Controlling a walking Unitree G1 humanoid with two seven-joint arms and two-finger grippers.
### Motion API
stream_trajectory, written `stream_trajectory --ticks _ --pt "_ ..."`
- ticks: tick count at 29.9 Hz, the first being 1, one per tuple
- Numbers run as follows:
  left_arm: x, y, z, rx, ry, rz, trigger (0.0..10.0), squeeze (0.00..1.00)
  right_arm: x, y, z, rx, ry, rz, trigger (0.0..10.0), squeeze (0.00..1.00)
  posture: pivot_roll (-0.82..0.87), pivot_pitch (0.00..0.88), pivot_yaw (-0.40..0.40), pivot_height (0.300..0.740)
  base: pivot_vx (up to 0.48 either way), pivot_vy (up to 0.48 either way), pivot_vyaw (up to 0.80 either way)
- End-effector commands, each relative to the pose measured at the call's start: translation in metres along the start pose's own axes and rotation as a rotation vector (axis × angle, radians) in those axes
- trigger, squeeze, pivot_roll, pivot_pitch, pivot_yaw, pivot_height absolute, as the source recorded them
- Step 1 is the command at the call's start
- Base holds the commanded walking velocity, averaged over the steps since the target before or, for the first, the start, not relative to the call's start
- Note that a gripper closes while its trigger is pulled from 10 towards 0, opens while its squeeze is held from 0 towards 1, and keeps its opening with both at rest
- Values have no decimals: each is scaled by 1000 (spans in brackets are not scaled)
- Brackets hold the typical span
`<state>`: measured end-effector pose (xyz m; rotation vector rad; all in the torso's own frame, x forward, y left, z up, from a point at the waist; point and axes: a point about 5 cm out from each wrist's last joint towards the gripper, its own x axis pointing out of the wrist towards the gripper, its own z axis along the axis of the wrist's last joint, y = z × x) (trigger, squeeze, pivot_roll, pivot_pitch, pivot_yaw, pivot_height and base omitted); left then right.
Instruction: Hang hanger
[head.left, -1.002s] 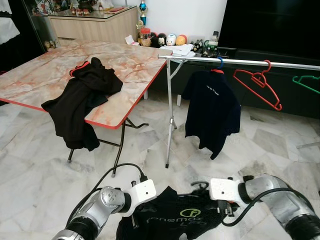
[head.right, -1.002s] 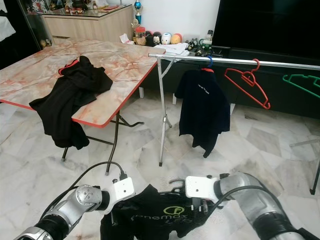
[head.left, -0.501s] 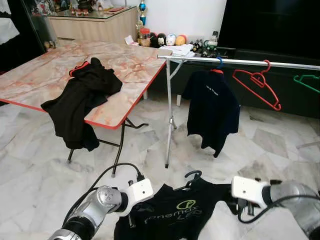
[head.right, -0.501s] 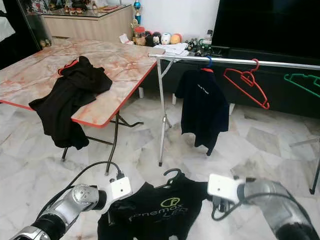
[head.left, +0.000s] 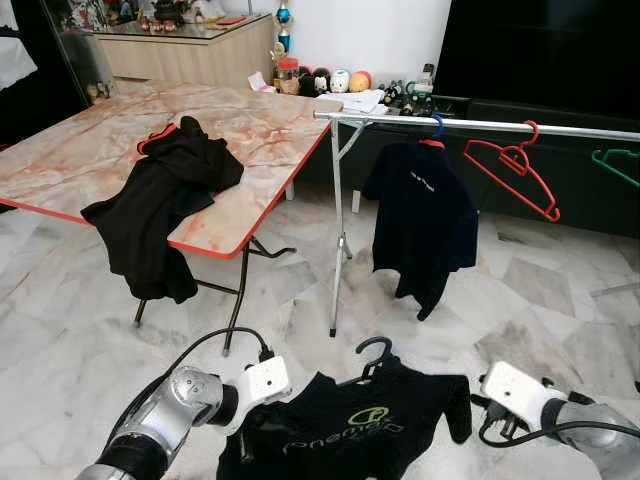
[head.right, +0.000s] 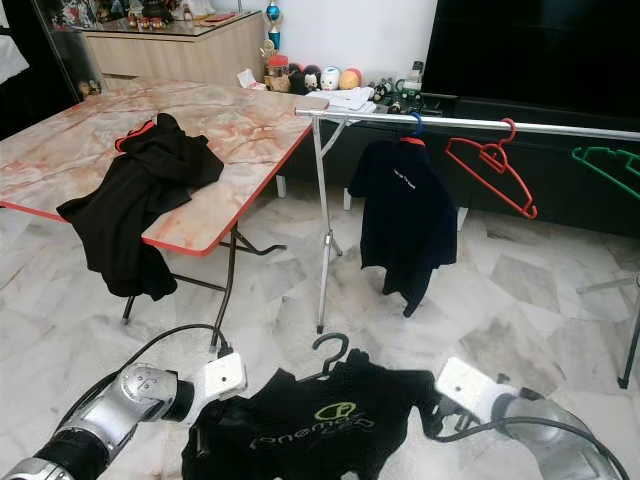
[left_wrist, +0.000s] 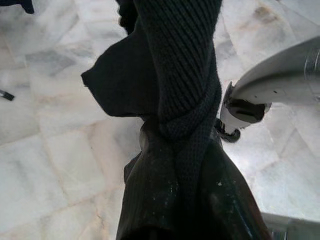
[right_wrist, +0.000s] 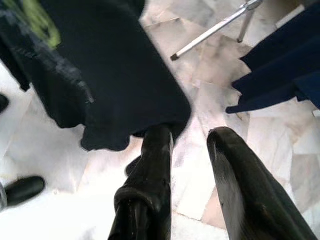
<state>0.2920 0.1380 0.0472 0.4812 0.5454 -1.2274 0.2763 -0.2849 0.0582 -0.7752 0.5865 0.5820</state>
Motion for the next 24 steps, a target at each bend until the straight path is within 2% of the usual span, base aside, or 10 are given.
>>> stream_trajectory --ticks 1,2,4,6,9,12,18,20,24 --pt "-7 5 7 13 -27 6 0 0 -1 8 -9 18 20 25 10000 0 -96 0 43 740 0 0 0" --pt "-9 6 8 17 -26 5 0 0 -1 10 -16 -11 60 20 10000 0 -96 0 43 740 0 0 0" --pt "-11 7 10 18 -30 0 0 0 -1 10 -20 1 81 12 10000 0 -96 0 44 740 0 0 0" --pt "-13 9 12 22 -32 -8 0 0 0 12 -19 40 63 26 10000 0 -94 0 44 740 0 0 0" --pt "-17 10 16 30 -36 -27 0 0 1 21 -19 40 46 97 10000 0 -92 0 44 740 0 0 0" --pt "-18 10 19 45 -33 -40 0 0 2 22 -22 38 64 85 10000 0 -88 0 46 740 0 0 0" --pt "-21 7 29 63 -51 -83 0 0 6 17 -21 26 67 43 10000 0 -81 1 45 740 0 0 0" --pt "-21 6 31 71 -51 -98 0 0 7 13 -19 0 73 12 10000 0 -81 3 47 740 0 0 0" --pt "-21 4 32 70 -51 -104 0 0 8 6 -17 14 75 -45 10000 0 -78 5 47 740 0 0 0"
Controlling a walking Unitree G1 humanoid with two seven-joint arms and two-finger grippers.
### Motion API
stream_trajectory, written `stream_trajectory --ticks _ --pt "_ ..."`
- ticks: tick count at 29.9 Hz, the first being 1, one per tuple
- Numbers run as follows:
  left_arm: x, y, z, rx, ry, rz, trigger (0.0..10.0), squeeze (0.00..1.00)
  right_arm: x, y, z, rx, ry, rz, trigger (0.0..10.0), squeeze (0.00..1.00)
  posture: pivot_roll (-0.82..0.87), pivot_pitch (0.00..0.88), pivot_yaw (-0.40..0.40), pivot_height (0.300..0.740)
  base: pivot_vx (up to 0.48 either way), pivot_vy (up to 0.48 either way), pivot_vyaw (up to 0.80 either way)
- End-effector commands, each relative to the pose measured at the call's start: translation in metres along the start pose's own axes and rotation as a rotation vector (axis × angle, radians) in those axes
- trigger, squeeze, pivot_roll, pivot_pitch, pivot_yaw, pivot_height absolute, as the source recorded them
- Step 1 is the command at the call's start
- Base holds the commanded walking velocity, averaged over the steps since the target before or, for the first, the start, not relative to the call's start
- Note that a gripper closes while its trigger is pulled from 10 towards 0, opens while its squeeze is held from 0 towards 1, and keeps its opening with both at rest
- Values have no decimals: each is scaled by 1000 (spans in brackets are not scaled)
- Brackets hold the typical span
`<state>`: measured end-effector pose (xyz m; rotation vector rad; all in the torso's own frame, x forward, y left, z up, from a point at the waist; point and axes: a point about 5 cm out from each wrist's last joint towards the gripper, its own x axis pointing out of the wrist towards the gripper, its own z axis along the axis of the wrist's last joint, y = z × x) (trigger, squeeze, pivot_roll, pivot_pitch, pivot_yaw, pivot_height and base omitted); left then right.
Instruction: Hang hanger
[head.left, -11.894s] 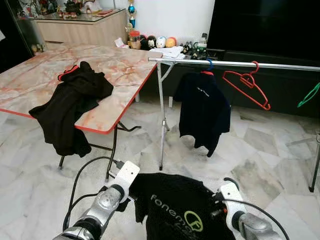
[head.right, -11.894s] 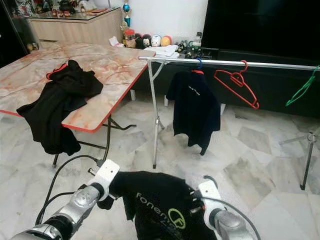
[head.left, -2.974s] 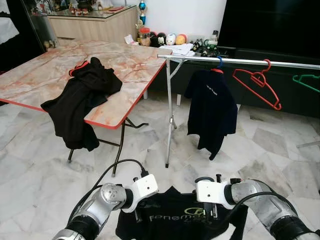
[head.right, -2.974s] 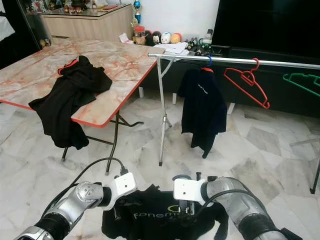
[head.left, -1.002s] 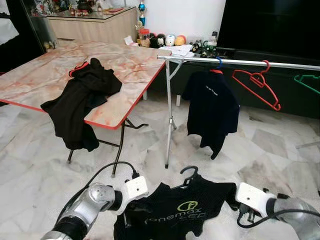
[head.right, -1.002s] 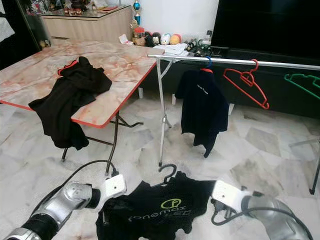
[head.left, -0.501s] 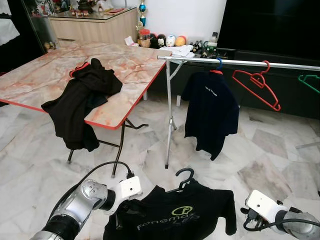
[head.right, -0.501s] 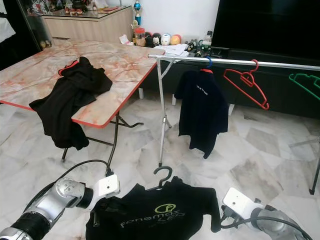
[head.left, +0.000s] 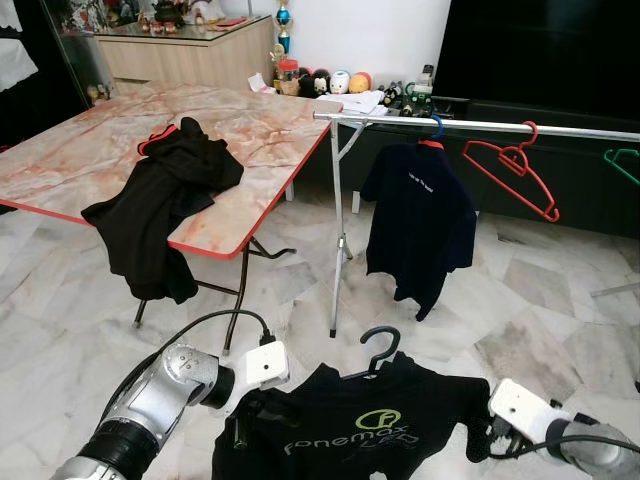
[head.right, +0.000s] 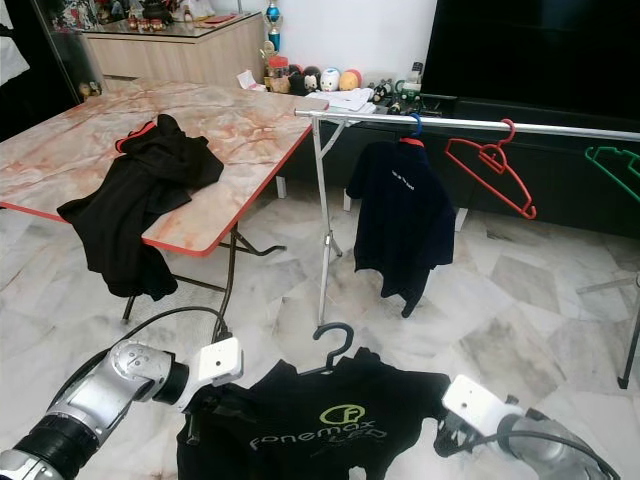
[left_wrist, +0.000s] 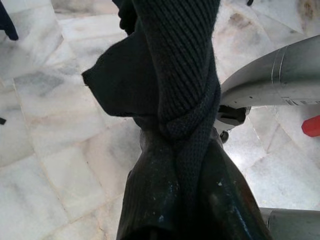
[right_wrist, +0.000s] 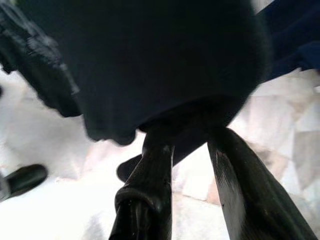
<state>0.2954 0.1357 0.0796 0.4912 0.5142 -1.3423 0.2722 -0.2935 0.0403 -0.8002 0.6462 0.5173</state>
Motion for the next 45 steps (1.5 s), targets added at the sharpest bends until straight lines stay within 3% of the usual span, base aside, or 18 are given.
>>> stream_trajectory --ticks 1,8,9,10,11,13,14,16,17,18,19,35,39,41,45 --pt "-2 0 6 13 -22 -12 0 0 2 -1 2 -3 -7 -14 10000 0 -78 5 47 740 0 0 0" --pt "-1 -2 8 14 -22 -16 0 0 5 2 4 -2 -14 1 9961 0 -76 8 45 740 0 0 0" --pt "-1 -3 8 14 -23 -15 0 0 6 6 4 9 -23 26 4039 0 -74 8 44 740 0 0 0" --pt "-1 -3 8 14 -23 -15 0 0 6 6 4 9 -23 26 4039 0 -74 8 44 740 0 0 0" --pt "-1 -3 9 12 -24 -15 0 0 7 9 3 19 -28 49 1882 0 -74 8 44 740 0 0 0" --pt "-1 -3 9 12 -23 -14 0 0 7 12 2 33 -27 70 2314 0 -75 8 44 740 0 0 0" --pt "-1 -3 9 12 -23 -14 0 0 7 14 1 28 -22 78 3569 0 -73 9 44 740 0 0 0" --pt "-1 -3 10 12 -23 -14 0 0 7 14 -2 22 -10 68 3412 0 -73 9 44 740 0 0 0" --pt "-1 -3 10 13 -23 -14 0 0 7 14 -2 26 -6 61 3882 0 -72 9 44 740 0 0 0" --pt "-1 -3 10 13 -24 -15 0 0 8 14 -3 32 0 62 7529 0 -73 9 44 740 0 0 0" --pt "-1 -3 11 14 -26 -17 0 0 8 15 -4 32 5 72 10000 0 -73 9 44 740 0 0 0" --pt "-4 -2 19 17 -59 -19 0 0 8 29 -13 120 7 137 10000 0 -67 10 45 740 0 0 0" --pt "-4 -2 20 17 -62 -19 0 0 6 40 -20 124 36 242 10000 0 -68 11 45 740 0 0 0" --pt "-4 -1 21 18 -65 -15 0 0 3 46 -25 77 66 302 10000 0 -71 11 46 740 0 0 0" --pt "-2 -2 21 17 -66 -14 0 0 4 39 -25 66 75 220 10000 0 -73 12 47 740 0 0 0"
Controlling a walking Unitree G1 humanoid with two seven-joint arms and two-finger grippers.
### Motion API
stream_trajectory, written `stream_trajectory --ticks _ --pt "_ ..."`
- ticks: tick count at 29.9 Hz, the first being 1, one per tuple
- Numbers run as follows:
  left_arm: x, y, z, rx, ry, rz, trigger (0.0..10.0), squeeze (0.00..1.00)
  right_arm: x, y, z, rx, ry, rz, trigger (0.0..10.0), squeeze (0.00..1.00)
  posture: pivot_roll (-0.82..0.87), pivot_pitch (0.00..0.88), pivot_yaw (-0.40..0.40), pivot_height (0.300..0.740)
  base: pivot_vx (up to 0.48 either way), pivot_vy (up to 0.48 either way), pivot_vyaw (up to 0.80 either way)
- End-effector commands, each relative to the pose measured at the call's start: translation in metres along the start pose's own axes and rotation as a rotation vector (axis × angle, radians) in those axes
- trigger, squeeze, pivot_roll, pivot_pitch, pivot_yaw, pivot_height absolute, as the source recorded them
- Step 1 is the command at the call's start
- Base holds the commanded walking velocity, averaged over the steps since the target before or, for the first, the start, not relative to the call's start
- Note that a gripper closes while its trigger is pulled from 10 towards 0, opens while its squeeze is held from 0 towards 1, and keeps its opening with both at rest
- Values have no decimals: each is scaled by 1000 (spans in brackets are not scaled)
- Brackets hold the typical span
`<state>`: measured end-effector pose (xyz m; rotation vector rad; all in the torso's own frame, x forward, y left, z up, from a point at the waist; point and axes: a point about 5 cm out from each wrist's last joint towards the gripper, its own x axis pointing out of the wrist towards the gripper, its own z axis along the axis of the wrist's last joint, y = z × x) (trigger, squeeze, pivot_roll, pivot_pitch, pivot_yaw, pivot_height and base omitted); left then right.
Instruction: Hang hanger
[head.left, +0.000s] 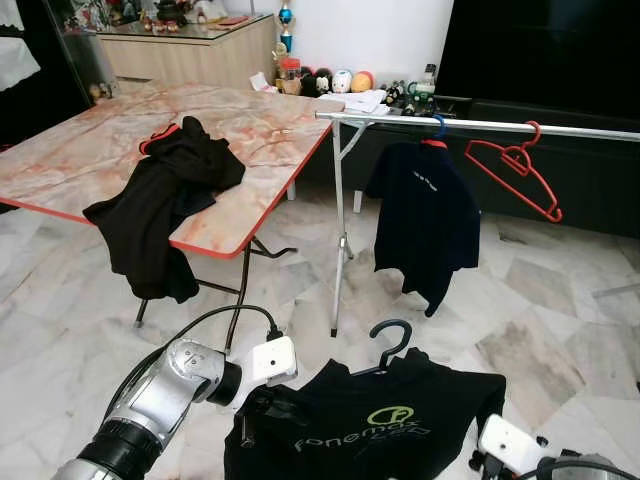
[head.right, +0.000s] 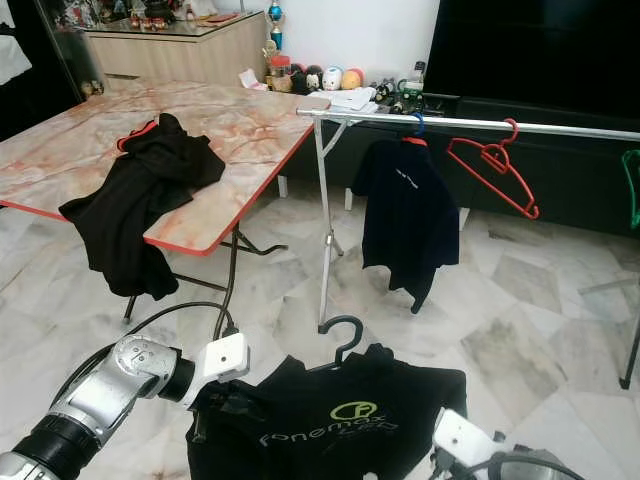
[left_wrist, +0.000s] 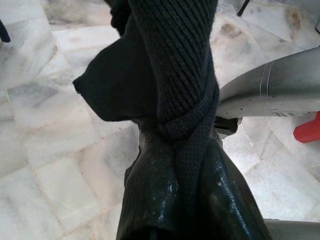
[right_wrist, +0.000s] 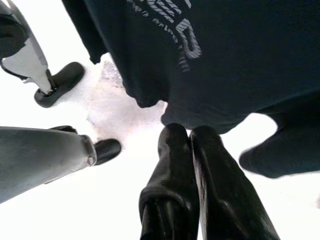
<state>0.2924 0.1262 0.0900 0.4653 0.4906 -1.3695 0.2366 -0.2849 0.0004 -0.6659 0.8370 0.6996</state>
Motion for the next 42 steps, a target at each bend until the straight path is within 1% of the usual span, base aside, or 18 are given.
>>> stream_trajectory --ticks 1,2,3,6,8,11,14,17,20,25,30,31,32,33,34,35,37,42 --pt "-2 2 7 16 -33 7 0 0 -5 -17 3 -23 14 -136 10000 0 -74 12 48 740 0 0 0" --pt "-2 2 7 16 -33 7 0 0 -7 -25 6 -31 11 -208 10000 0 -71 13 47 740 0 0 0" --pt "-2 2 7 16 -33 8 0 0 -8 -28 7 -32 6 -236 10000 0 -71 13 47 740 0 0 0" --pt "-3 2 7 15 -32 9 0 0 -11 -36 12 -11 -21 -292 10000 0 -71 12 45 740 0 0 0" --pt "-3 1 7 14 -30 9 0 0 -13 -41 12 9 -15 -324 10000 0 -71 12 45 740 0 0 0" --pt "-2 1 6 13 -29 7 0 0 -13 -39 11 7 -12 -320 10000 0 -71 11 44 740 0 0 0" --pt "-2 1 7 13 -31 5 0 0 -9 -31 7 6 6 -278 10000 0 -70 11 43 740 0 0 0" --pt "-2 1 7 14 -31 6 0 0 -5 -26 5 29 4 -240 10000 0 -70 9 44 740 0 0 0" --pt "-2 1 8 16 -31 5 0 0 -3 -20 5 21 -2 -191 10000 0 -66 9 44 740 0 0 0" --pt "-2 1 8 19 -33 3 0 0 -2 -22 5 25 11 -232 10000 0 -65 10 44 740 0 0 0" --pt "-2 -1 10 21 -39 -2 0 0 -5 -33 12 11 7 -327 10000 0 -61 8 44 740 0 0 0" --pt "-1 -1 10 23 -40 -4 0 0 -5 -35 13 22 1 -334 4157 0 -61 8 45 740 0 0 0" --pt "-1 -1 10 23 -40 -4 0 0 -5 -35 13 22 1 -334 4157 0 -61 8 45 740 0 0 0" --pt "-1 -1 11 23 -41 -5 0 0 -4 -34 14 25 -4 -326 2157 0 -61 8 45 740 0 0 0" --pt "-1 -1 11 23 -41 -5 0 0 -4 -34 14 25 -4 -326 2157 0 -61 8 45 740 0 0 0" --pt "-1 -1 11 24 -41 -6 0 0 -4 -34 14 29 -9 -318 0 0 -61 8 45 740 0 0 0" --pt "-1 -1 12 25 -43 -8 0 0 0 -30 16 49 -18 -283 0 0 -60 9 45 740 0 0 0" --pt "0 -1 13 27 -46 -7 0 0 5 -24 18 68 -25 -244 0 0 -57 9 46 740 0 0 0"
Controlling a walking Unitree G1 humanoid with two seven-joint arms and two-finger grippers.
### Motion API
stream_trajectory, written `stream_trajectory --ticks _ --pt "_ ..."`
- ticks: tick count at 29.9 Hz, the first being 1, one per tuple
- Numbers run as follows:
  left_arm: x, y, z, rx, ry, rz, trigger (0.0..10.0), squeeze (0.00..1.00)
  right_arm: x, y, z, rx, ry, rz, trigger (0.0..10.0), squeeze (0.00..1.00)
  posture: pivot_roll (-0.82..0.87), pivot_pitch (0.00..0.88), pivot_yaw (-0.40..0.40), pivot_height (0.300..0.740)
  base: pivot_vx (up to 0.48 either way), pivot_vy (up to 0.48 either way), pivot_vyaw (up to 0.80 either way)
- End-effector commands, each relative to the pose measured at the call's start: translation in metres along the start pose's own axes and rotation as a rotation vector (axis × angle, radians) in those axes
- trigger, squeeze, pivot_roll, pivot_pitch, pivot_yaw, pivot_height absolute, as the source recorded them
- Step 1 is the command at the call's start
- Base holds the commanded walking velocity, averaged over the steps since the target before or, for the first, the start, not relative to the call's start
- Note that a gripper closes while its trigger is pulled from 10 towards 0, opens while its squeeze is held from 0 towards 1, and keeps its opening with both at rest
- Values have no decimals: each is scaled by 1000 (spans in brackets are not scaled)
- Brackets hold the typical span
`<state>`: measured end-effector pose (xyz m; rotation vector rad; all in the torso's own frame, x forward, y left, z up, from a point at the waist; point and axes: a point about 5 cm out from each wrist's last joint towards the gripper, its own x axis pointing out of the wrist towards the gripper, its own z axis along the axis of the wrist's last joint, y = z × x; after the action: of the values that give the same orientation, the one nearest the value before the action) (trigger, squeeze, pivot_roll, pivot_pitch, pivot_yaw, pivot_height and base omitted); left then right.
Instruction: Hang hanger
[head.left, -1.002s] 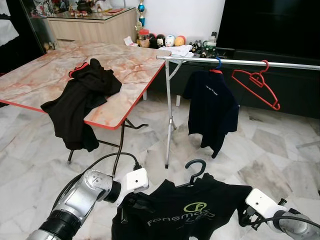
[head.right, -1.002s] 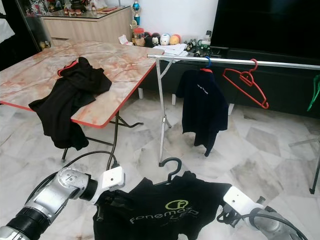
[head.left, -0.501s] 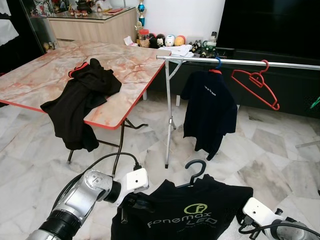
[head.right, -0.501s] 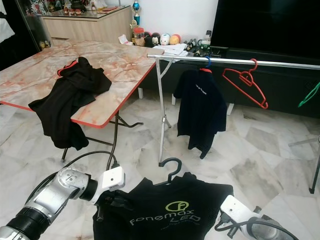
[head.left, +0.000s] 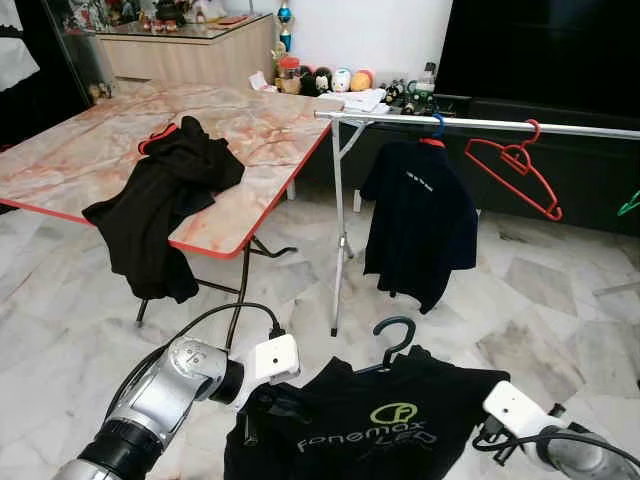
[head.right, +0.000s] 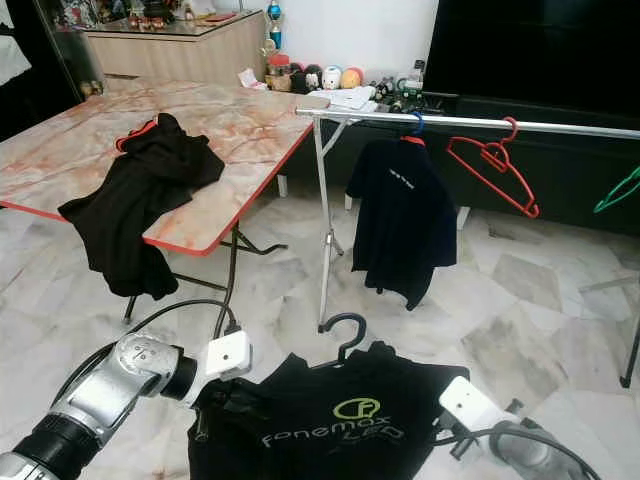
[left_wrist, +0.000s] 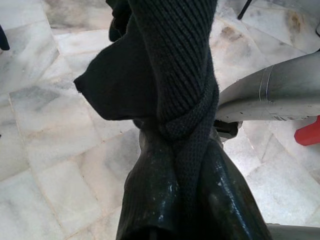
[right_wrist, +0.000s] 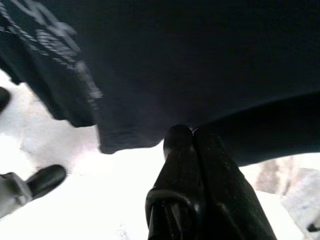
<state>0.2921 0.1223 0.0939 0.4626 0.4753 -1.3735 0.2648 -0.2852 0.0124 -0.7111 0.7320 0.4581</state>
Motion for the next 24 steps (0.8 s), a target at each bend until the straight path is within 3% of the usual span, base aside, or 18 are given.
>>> stream_trajectory --ticks 1,12,17,24 --pt "-1 0 7 19 -34 -7 0 0 1 2 1 23 0 11 157 0 -54 8 44 740 0 0 0" --pt "-2 -1 7 17 -30 -3 0 0 -1 -1 -5 -3 29 -8 0 0 -55 9 43 740 0 0 0" --pt "-1 0 8 20 -31 0 0 0 -3 -11 -4 -14 39 -96 0 0 -56 9 44 740 0 0 0" --pt "-1 0 8 22 -30 1 0 0 -1 -12 2 5 16 -112 0 0 -52 9 45 740 0 0 0"
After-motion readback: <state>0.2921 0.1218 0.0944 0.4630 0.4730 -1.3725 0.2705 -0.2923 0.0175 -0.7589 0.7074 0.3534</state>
